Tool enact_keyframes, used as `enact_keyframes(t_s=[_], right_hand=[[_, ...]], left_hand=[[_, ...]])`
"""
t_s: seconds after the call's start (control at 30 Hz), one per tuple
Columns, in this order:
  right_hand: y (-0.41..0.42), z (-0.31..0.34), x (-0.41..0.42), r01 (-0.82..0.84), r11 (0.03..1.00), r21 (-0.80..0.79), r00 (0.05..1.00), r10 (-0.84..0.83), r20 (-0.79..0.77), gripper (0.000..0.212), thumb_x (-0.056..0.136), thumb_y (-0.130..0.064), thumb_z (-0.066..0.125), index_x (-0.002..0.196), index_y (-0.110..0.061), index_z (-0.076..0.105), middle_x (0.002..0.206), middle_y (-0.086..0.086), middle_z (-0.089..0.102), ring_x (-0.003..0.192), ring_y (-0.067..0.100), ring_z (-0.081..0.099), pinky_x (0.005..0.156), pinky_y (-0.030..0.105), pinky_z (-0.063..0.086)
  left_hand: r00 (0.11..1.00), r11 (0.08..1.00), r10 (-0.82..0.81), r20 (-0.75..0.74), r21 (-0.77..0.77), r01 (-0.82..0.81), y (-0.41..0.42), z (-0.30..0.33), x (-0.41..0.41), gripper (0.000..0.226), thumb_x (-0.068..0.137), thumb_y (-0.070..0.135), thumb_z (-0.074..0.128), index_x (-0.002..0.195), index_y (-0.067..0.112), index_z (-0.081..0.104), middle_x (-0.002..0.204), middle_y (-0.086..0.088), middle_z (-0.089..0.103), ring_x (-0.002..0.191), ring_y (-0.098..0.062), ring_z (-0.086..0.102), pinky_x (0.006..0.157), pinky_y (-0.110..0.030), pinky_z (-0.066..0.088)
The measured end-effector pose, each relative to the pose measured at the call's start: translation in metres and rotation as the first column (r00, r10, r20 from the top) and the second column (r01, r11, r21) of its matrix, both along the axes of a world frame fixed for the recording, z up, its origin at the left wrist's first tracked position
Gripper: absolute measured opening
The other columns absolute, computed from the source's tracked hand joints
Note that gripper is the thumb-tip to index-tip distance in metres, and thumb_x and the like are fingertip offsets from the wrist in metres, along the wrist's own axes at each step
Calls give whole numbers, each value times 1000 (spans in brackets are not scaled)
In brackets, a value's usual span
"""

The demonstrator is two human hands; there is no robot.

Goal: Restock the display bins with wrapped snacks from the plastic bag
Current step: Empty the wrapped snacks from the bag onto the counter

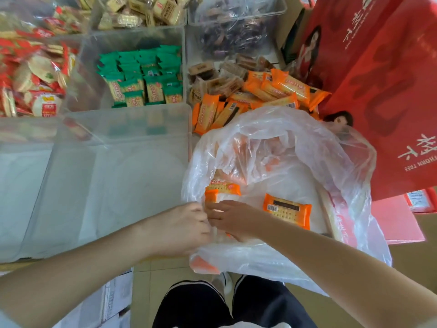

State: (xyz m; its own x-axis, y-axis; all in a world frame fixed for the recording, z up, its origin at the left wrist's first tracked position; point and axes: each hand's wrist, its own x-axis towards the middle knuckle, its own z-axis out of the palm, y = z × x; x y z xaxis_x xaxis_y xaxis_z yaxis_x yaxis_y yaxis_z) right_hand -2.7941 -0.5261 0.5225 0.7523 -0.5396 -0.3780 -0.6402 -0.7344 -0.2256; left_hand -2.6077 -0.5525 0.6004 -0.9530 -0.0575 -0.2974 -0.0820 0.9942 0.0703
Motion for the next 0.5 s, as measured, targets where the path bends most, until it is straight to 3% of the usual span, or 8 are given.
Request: enact_keyframes(t_s=[0.07, 0.17, 0.23, 0.3, 0.33, 0.4, 0.43, 0.5], right_hand=[[-2, 0, 5, -53, 996, -76, 997, 49, -63, 58, 93, -23, 50, 146, -20, 27, 157, -2, 13, 146, 21, 2, 116, 36, 11], [-4, 4, -1, -77, 987, -138, 994, 65, -92, 51, 93, -31, 49, 141, -21, 36, 153, 0, 22, 141, 26, 16, 114, 39, 15], [-1, 3, -20, -78, 987, -139, 980, 50, -194, 51, 93, -39, 49, 138, -17, 40, 155, 4, 19, 141, 28, 13, 116, 42, 15], [9, 5, -47, 6, 994, -108, 967, -34, -251, 56, 91, -47, 50, 137, -16, 43, 157, 4, 14, 144, 27, 5, 117, 44, 14], [14, 6, -58, 42, 991, -131, 970, -72, -234, 57, 89, -50, 52, 135, -18, 46, 155, 3, 20, 144, 27, 9, 116, 44, 18], [21, 13, -66, 101, 975, -196, 982, -129, -138, 52, 85, -52, 59, 128, -24, 55, 147, -1, 40, 138, 23, 31, 107, 41, 34], [21, 18, -64, 116, 976, -182, 986, -135, -96, 49, 87, -48, 58, 130, -25, 54, 145, -4, 42, 137, 21, 34, 104, 38, 37], [21, 20, -54, 150, 988, -44, 989, -149, 18, 46, 95, -38, 49, 139, -25, 41, 150, -5, 33, 140, 17, 25, 108, 34, 30]], left_hand=[[1000, 1000, -7, -17, 21, 7, 2, -3, 1, 14, 63, 23, 65, 76, 26, 62, 67, 12, 57, 65, -14, 54, 74, -26, 32], [998, 999, 40, -39, 37, -38, 7, 4, -1, 6, 61, 26, 62, 67, 27, 61, 68, 10, 55, 67, -14, 53, 77, -26, 30], [991, 996, 81, -107, 50, -76, 11, 6, 1, 18, 67, 30, 51, 77, 26, 66, 85, 8, 63, 82, -16, 59, 91, -28, 38], [986, 990, 100, -132, 113, -86, 20, 5, 2, 28, 70, 31, 45, 85, 22, 67, 91, 4, 67, 90, -17, 63, 103, -30, 36], [987, 984, 123, -104, 142, -107, 26, 6, 0, 27, 70, 31, 44, 82, 20, 66, 83, 3, 68, 85, -18, 64, 101, -29, 37], [977, 964, 212, -34, 173, -203, 38, 8, -3, 26, 69, 33, 41, 78, 20, 60, 66, 4, 62, 69, -18, 63, 82, -27, 49], [968, 951, 249, 24, 182, -249, 44, 12, -5, 28, 69, 38, 42, 82, 19, 58, 63, 5, 60, 65, -18, 61, 71, -25, 52], [954, 950, 283, 101, 109, -294, 57, 14, -4, 54, 68, 57, 48, 100, 16, 58, 68, 6, 61, 69, -16, 58, 73, -24, 50]])
